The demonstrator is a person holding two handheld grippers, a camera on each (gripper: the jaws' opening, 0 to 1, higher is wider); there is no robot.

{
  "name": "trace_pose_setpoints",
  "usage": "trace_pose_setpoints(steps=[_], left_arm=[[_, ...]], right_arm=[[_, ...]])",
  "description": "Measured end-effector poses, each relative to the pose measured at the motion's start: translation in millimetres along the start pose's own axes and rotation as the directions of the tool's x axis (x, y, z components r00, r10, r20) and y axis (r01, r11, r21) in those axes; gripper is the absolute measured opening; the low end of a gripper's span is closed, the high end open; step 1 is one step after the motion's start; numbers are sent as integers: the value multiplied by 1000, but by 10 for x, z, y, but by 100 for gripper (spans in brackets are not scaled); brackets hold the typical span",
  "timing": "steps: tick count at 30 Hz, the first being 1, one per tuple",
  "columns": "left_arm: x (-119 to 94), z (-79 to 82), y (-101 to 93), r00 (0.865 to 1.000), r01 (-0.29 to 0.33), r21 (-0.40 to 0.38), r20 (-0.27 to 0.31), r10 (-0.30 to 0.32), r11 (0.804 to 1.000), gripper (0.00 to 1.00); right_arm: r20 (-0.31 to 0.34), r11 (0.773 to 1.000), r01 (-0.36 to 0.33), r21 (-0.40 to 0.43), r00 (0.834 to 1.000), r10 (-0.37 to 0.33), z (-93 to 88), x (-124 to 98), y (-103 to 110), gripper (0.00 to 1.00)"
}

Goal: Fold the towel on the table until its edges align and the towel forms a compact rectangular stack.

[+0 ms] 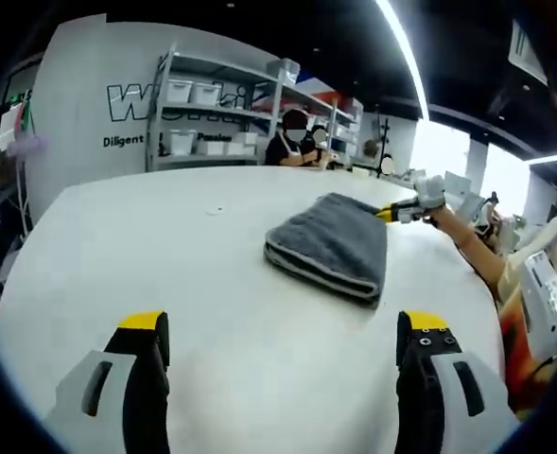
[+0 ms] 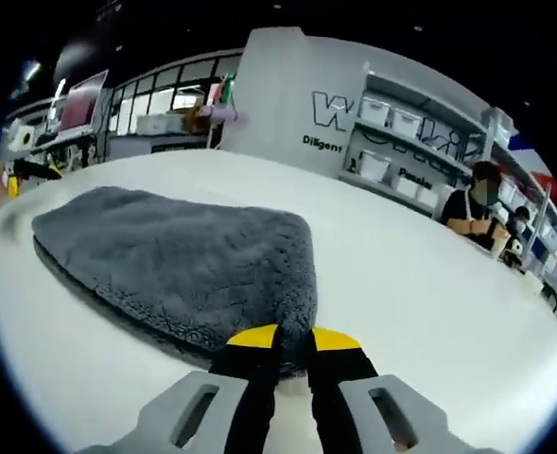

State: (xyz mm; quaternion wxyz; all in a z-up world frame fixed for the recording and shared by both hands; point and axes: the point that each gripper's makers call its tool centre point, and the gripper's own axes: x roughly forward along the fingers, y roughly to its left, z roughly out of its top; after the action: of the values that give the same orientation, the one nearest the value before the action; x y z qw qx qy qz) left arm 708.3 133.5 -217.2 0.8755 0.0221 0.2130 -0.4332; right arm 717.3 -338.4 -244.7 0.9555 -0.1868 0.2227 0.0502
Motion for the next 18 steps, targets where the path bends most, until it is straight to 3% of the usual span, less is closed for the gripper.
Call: trace_pose_setpoints(steps=[4,10,14,18], left_arm=[[2,2,6,1000,1,-1,-3,-1,1000,98],[6,4,10,1000,0,-1,-5,0,1000,98],[10,0,4,1000,-1,-1,-7,1,1000,98],[7,3,12,1000,-3,-1,-8,3,1000,97]], right_arm=[[-5,983,88,-158,996,-90,-11,-14,-159,6],[7,969,117,-216,993,-119,67,-72,-166,6],[23,936,156,-317,987,-157,179,-130,-139,6],[78,891,206,-403,978,-191,388,-217,-100,5]])
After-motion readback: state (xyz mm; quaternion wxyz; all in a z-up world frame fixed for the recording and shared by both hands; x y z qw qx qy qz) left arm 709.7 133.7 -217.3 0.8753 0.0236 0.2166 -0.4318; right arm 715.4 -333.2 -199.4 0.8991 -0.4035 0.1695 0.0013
